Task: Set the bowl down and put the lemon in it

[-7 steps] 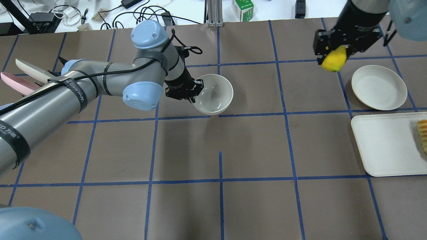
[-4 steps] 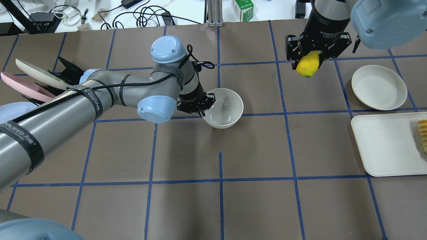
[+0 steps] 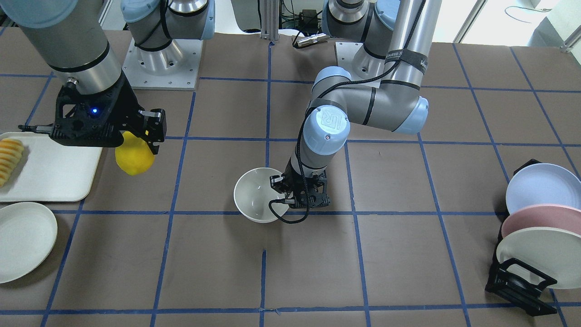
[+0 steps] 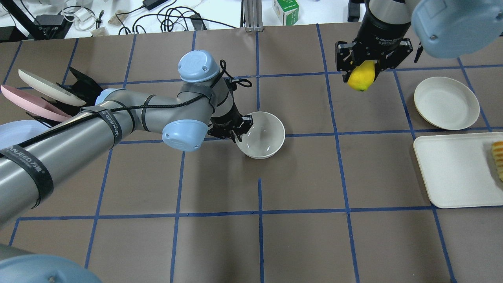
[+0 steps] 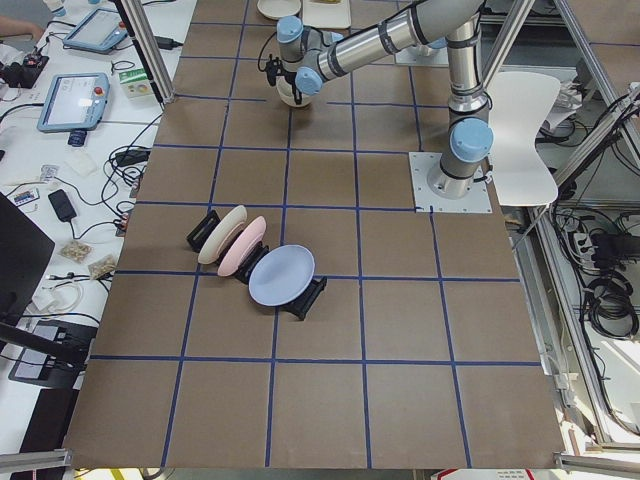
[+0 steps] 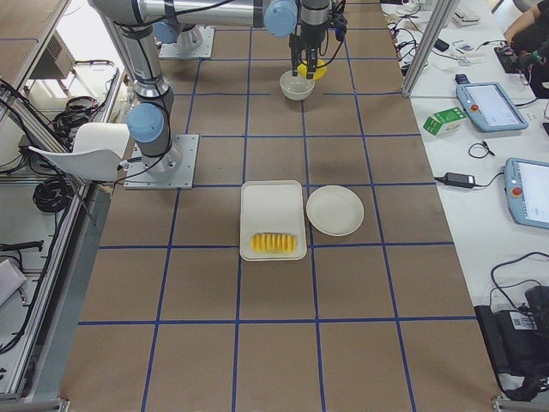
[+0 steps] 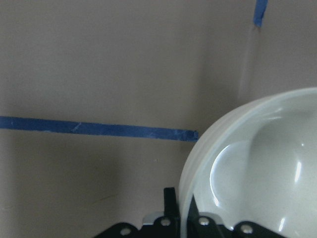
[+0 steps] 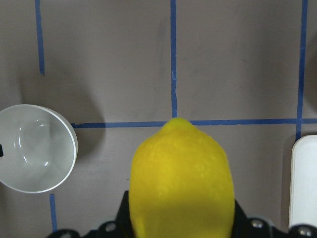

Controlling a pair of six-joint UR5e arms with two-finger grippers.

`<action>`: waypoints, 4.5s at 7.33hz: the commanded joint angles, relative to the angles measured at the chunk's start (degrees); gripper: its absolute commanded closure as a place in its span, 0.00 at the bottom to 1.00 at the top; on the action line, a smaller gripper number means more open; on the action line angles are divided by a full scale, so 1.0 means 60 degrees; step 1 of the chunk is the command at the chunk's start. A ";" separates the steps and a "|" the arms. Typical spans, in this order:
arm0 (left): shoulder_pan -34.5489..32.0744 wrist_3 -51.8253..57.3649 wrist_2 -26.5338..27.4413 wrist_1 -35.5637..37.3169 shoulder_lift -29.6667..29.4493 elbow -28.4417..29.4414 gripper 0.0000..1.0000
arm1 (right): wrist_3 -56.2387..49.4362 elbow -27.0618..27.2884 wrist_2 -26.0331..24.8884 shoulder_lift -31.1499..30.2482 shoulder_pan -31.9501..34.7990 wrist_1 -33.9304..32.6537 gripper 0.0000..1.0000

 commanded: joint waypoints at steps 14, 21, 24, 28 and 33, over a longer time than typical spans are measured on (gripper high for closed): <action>0.1607 0.3155 0.1822 -0.4939 0.2399 0.1927 0.00 | 0.3677 0.1552 0.0024 0.3481 0.3648 -0.4877 0.80; 0.2118 0.3242 0.1691 -0.5205 0.2971 0.1897 0.00 | 0.3735 0.1863 0.0009 0.3672 0.3750 -0.5494 0.00; 0.2134 0.3228 0.1720 -0.5439 0.3030 0.1897 0.00 | 0.3619 0.1673 -0.0034 0.3061 0.3605 -0.5380 0.00; 0.2177 0.3242 0.1750 -0.5439 0.3059 0.1926 0.00 | 0.2528 0.1395 -0.0005 0.0033 0.2014 -0.1728 0.00; 0.2148 0.3228 0.1794 -0.5556 0.3161 0.1897 0.00 | 0.0002 0.1174 0.0450 -0.1249 -0.0131 0.0115 0.00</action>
